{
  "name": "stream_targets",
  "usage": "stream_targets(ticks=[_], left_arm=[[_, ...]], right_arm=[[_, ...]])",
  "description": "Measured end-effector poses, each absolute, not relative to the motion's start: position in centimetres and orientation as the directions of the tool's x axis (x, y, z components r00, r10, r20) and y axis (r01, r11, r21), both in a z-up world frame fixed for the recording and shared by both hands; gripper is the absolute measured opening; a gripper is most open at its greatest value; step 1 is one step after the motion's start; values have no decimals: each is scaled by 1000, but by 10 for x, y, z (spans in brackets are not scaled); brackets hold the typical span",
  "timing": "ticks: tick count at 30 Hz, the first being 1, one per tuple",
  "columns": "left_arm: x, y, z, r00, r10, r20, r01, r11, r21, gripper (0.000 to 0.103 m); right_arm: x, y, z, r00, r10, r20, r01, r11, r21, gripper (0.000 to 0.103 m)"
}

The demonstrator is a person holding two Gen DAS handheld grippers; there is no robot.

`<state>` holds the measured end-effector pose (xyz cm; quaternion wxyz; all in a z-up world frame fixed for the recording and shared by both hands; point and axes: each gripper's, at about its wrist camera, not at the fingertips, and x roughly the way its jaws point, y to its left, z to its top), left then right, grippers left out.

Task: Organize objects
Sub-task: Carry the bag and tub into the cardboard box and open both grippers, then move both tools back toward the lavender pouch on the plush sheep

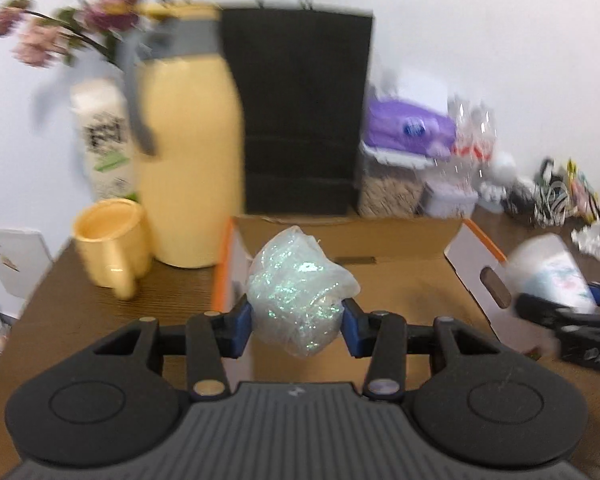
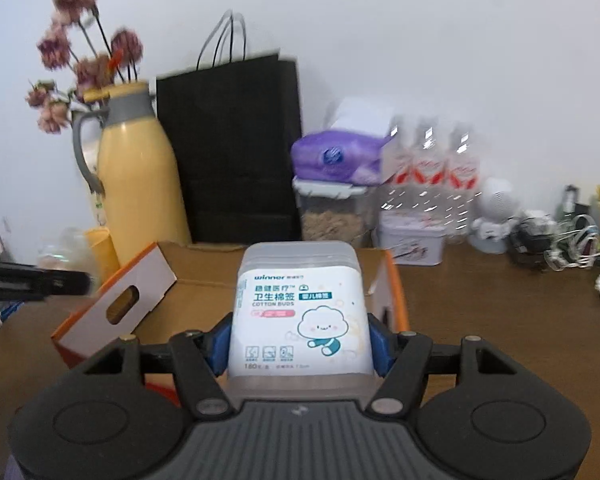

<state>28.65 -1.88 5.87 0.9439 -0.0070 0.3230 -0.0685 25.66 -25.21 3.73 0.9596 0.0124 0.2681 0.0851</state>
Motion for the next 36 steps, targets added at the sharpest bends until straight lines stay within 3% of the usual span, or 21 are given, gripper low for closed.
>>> stream_targets(ticks=[7, 12, 13, 14, 16, 18, 21, 27, 36], left_arm=[[345, -49, 15, 669, -88, -738, 138, 990, 7, 45], [362, -47, -4, 629, -74, -774, 118, 993, 0, 50], [362, -47, -6, 628, -71, -775, 117, 993, 4, 56], [361, -47, -6, 629, -67, -775, 117, 993, 9, 70], [357, -48, -4, 649, -55, -759, 113, 993, 25, 83], [354, -49, 0, 666, -51, -744, 114, 993, 34, 88], [347, -48, 7, 683, -57, -728, 108, 994, 23, 103], [323, -45, 28, 729, -83, -680, 119, 993, 6, 103], [247, -19, 62, 819, -72, -569, 82, 997, -8, 103]], right_arm=[[324, -229, -2, 733, 155, -662, -168, 985, 45, 64], [339, -224, -20, 682, 156, -714, -175, 983, 47, 64], [338, -224, -21, 677, 160, -718, -180, 982, 49, 64], [338, -224, -21, 678, 162, -717, -183, 982, 49, 64], [334, -223, -19, 687, 151, -710, -176, 984, 38, 71], [333, -223, -16, 700, 153, -698, -175, 984, 40, 86], [328, -223, -11, 709, 151, -689, -172, 984, 40, 89], [307, -226, 0, 739, 142, -659, -151, 988, 43, 99], [233, -239, 37, 819, 127, -559, -136, 990, 27, 103]])
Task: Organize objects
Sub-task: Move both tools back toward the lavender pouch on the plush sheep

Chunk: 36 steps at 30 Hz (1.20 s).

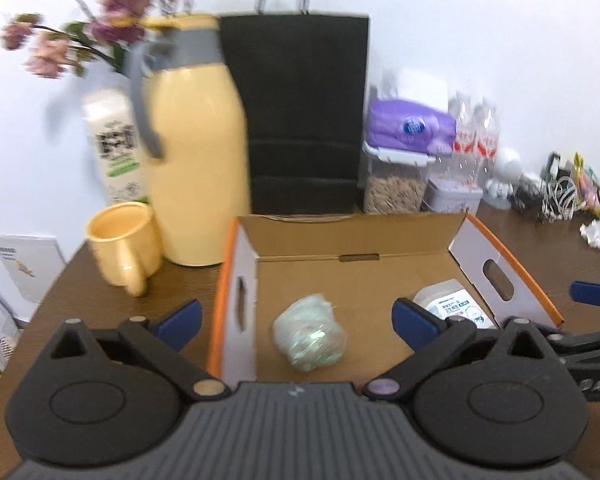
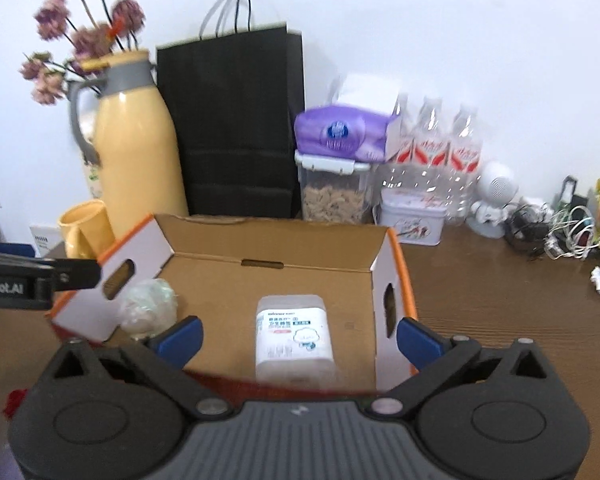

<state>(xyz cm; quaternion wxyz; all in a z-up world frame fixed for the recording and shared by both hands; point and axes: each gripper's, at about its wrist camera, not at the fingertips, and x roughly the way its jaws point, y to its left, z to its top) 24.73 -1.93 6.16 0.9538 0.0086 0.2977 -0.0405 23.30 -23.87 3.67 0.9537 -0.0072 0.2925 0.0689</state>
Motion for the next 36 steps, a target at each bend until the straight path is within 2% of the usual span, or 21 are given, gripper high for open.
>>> stream_targets(ticks=[5, 15, 36], left_arm=[[196, 1, 58, 844, -66, -532, 74, 997, -6, 103], [135, 34, 26, 821, -68, -567, 35, 997, -69, 103], [90, 41, 7, 794, -33, -607, -18, 997, -78, 103]], right_arm=[[182, -246, 39, 834, 137, -535, -151, 988, 19, 103], [106, -251, 7, 804, 131, -580, -119, 991, 59, 103], [64, -246, -21, 760, 151, -632, -102, 988, 113, 103]])
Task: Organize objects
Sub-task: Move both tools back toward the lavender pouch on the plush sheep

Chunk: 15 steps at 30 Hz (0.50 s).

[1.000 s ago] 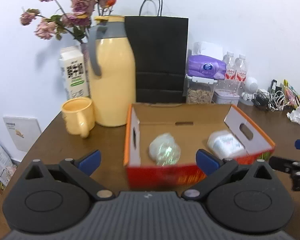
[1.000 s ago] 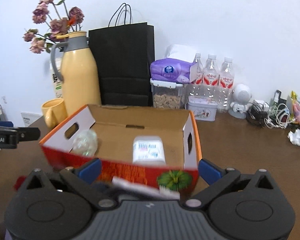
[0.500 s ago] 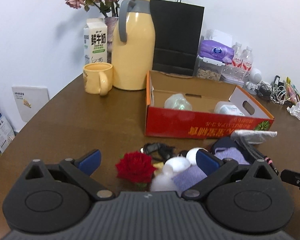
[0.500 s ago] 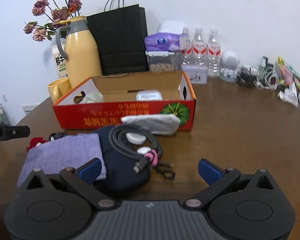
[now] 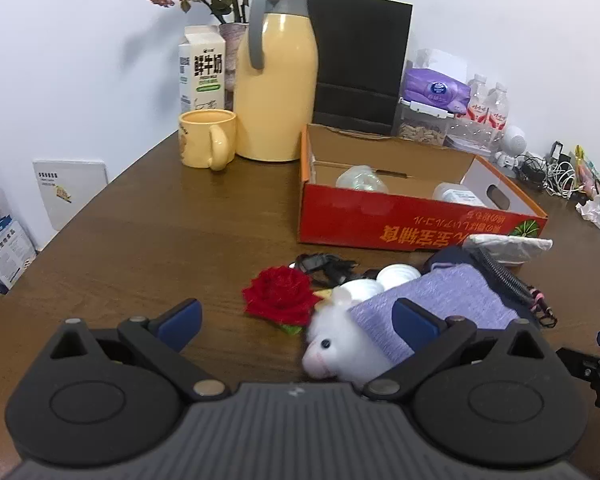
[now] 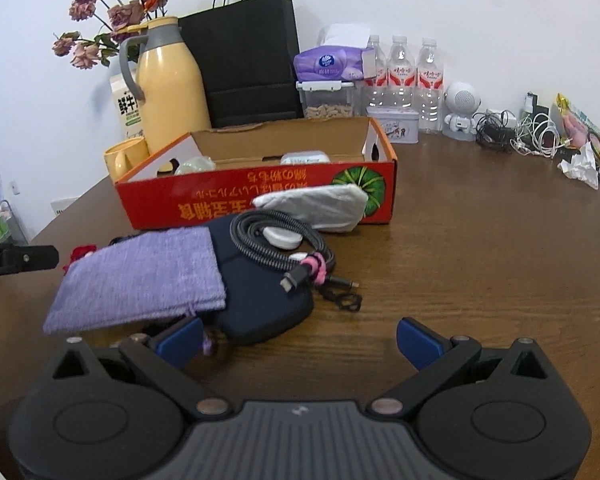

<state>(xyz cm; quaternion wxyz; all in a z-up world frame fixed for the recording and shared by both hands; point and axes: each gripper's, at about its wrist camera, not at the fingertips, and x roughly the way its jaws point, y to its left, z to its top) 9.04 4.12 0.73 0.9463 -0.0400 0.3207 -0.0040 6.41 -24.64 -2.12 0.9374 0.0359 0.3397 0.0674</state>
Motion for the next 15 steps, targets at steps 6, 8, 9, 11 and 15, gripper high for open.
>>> stream_targets(ticks=[6, 8, 9, 11, 15], left_arm=[[81, 54, 2, 787, -19, -617, -44, 995, -87, 103], [79, 56, 3, 789, -24, -614, -40, 995, -91, 103], [79, 56, 3, 790, -30, -612, -36, 995, -94, 103], [78, 52, 6, 791, -48, -610, -19, 995, -103, 103], [79, 38, 10, 781, -88, -618, 19, 993, -117, 103]], right_arm=[[59, -242, -26, 753, 157, -639, -110, 988, 113, 103], [59, -240, -26, 754, 160, -637, -115, 987, 112, 103], [59, -238, -25, 756, 164, -634, -120, 986, 112, 103], [60, -236, -22, 759, 179, -626, -134, 984, 119, 103], [70, -232, -14, 767, 228, -599, -170, 974, 153, 99]])
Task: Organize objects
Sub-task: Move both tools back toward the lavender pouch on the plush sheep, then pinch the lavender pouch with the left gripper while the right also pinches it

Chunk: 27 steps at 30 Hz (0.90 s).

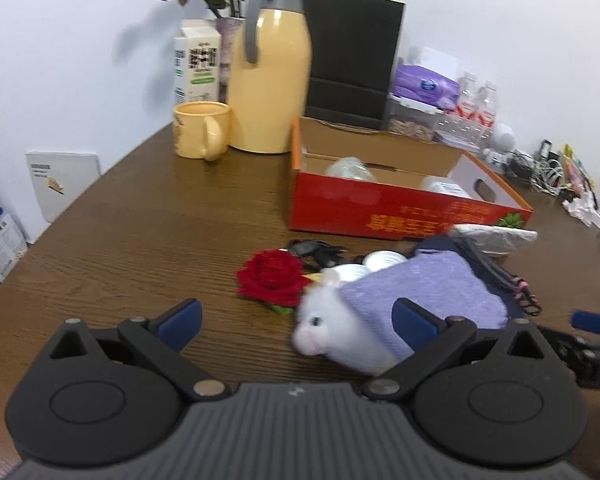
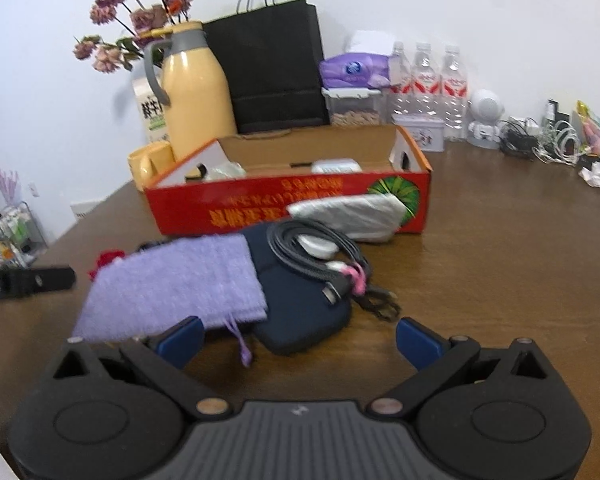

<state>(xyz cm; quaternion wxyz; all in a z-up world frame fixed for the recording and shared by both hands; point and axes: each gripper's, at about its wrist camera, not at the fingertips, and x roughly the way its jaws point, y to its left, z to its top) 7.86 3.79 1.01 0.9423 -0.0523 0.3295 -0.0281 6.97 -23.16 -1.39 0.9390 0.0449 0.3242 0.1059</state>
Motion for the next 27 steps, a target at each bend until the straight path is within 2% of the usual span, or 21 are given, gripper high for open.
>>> stream_targets(ticks=[4, 6, 11, 15, 17, 19, 21, 24, 27], left_arm=[[80, 23, 12, 768, -140, -626, 51, 986, -158, 102], [79, 17, 11, 760, -157, -631, 62, 983, -171, 99], [81, 11, 5, 721, -207, -661, 75, 972, -223, 70], [85, 11, 2, 706, -234, -668, 76, 963, -257, 68], [87, 11, 1, 704, -241, -668, 73, 960, -270, 68], [91, 14, 1, 700, -245, -671, 60, 956, -286, 62], [95, 17, 0, 692, -268, -670, 54, 945, -322, 51], [99, 17, 1, 688, -285, -668, 56, 938, -342, 44], [98, 16, 3, 694, -290, -659, 59, 935, -349, 28]], right_arm=[[87, -224, -9, 745, 310, -591, -245, 951, 190, 89], [95, -217, -10, 725, 346, -596, -280, 938, 203, 85], [108, -210, -18, 691, 377, -616, -296, 926, 234, 77], [117, -208, -22, 673, 417, -611, -318, 909, 270, 70], [122, -208, -24, 666, 426, -612, -315, 905, 286, 70], [127, -210, -26, 665, 434, -609, -302, 901, 312, 70], [128, -212, -27, 663, 447, -600, -298, 893, 337, 69], [126, -213, -29, 655, 479, -585, -305, 875, 375, 60], [125, -217, -30, 658, 485, -576, -291, 869, 399, 51]])
